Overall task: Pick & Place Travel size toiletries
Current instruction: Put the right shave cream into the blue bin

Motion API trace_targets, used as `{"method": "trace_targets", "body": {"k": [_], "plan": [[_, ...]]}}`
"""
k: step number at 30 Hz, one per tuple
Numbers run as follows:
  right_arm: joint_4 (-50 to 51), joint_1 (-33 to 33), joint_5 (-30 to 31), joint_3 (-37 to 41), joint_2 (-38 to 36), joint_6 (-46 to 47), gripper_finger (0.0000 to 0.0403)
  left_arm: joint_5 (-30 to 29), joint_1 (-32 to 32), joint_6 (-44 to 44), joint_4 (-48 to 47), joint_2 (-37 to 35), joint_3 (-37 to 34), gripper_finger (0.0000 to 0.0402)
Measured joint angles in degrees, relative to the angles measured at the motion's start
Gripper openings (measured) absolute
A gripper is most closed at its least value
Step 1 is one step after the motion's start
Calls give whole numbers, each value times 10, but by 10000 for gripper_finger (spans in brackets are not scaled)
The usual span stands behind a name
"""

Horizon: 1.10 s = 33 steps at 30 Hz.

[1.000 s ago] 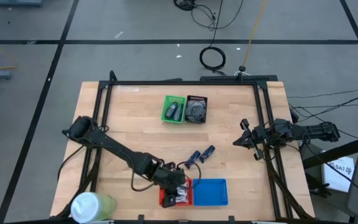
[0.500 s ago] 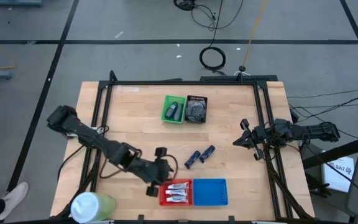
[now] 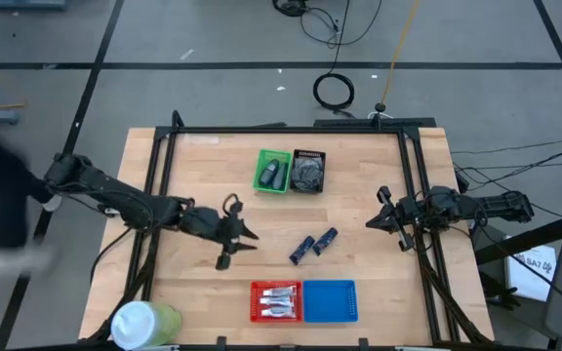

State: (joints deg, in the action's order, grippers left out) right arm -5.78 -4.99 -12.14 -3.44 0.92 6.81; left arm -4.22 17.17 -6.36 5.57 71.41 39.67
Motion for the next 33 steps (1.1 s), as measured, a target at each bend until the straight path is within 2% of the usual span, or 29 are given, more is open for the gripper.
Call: {"method": "trace_targets", "body": {"k": [7,11,17,25,30,33], "plan": [[0,0,0,0,0,0,0,40,-70,14,115,-46,-108,115],[-14,0,31,0,0,1,0,61,-103,-2,178,-61,-163,115],[-59,0,30,0,0,32,0,64,-130,-26,258,-71,-231,115],[-64,0,30,0,0,35,0,72,-155,-39,359,-74,-303,115],[-75,0,33,0,0,20,0,78,-176,-41,414,-129,-364,115],[-76,0,47,0,0,0,0,77,-190,-56,405,-173,-389,115]]}}
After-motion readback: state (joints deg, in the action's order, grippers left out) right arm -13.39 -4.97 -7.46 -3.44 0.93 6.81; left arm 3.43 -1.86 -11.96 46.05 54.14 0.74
